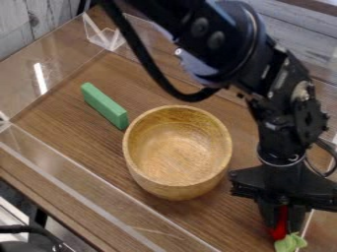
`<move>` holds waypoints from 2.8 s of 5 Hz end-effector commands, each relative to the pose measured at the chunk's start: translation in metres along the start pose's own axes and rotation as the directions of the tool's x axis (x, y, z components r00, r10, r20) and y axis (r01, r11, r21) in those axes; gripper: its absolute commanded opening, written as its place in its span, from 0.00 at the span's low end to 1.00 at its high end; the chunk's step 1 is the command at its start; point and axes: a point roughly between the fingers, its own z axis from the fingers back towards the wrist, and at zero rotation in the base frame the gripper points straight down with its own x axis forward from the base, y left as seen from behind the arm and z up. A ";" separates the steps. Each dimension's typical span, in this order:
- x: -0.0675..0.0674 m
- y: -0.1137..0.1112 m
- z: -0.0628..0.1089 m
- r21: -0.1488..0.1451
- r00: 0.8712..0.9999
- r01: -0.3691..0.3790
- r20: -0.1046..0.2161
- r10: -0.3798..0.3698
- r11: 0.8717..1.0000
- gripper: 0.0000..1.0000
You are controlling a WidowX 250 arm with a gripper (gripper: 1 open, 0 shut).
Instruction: Move the red object to the right side of the table
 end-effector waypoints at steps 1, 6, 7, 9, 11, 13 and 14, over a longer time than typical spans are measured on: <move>0.008 -0.008 0.008 -0.005 0.999 -0.015 0.029 0.015 1.000 1.00; 0.010 -0.023 0.068 0.034 0.999 0.042 0.026 -0.043 0.999 0.00; 0.011 -0.027 0.074 0.034 0.998 0.062 0.018 -0.062 0.998 0.00; 0.004 -0.006 0.060 0.048 0.999 -0.024 0.027 0.022 0.999 0.00; 0.006 0.013 0.079 0.042 1.000 -0.004 0.031 0.003 0.999 0.00; 0.014 0.010 0.080 0.045 0.999 0.037 0.020 -0.038 0.998 0.00; 0.018 -0.003 0.077 0.048 0.998 0.066 0.015 -0.066 0.997 0.00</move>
